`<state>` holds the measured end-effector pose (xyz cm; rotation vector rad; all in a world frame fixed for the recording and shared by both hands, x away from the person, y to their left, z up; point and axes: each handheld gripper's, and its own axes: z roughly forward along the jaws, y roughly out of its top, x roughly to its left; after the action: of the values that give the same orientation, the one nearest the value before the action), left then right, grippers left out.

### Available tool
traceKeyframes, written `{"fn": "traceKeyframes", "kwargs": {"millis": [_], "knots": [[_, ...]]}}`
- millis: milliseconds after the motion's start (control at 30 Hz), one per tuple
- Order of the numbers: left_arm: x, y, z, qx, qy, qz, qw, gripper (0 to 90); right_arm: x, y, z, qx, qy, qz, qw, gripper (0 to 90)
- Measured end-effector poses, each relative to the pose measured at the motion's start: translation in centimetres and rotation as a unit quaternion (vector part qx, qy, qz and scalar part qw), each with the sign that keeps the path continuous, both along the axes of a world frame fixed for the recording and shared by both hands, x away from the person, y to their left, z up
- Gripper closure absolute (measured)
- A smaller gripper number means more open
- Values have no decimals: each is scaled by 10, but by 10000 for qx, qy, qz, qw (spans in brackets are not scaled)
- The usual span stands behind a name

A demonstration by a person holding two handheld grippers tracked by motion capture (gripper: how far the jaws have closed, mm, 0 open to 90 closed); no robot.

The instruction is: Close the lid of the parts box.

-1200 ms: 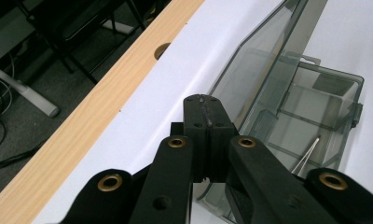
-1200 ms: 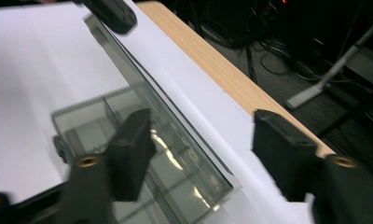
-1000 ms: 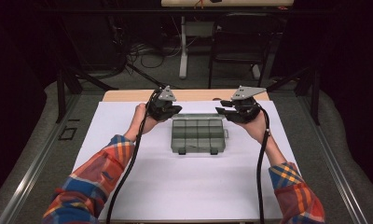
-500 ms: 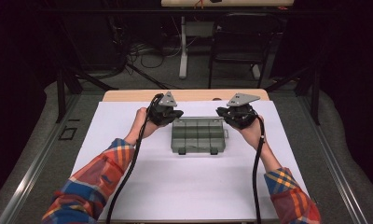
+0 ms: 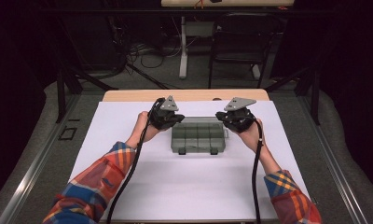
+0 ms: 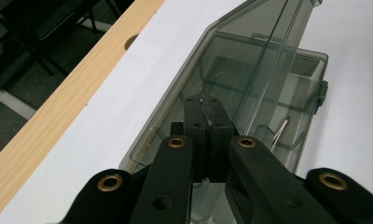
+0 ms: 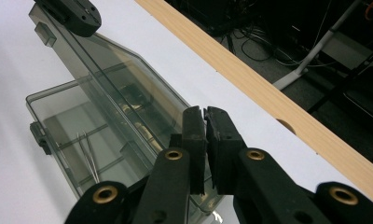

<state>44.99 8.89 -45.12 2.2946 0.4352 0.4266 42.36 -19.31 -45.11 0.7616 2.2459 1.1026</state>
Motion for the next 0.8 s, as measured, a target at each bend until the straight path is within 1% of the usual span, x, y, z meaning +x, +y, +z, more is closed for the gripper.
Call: {"fn": "traceKeyframes", "kwargs": {"millis": [367,533,667,800], "knots": [[-4,-3,-6,72,49,-26,10000,898,-4,-4,-5,-35,27,58,10000,867],[-5,-5,-9,62,36,-15,10000,898,-6,-7,-9,-43,52,4,10000,867],[-8,-8,-11,100,56,-45,9999,898,-7,-8,-12,-78,75,-19,9999,867],[-9,-10,-12,85,40,-96,9999,898,-7,-10,-14,-75,85,-58,9999,872]]}}
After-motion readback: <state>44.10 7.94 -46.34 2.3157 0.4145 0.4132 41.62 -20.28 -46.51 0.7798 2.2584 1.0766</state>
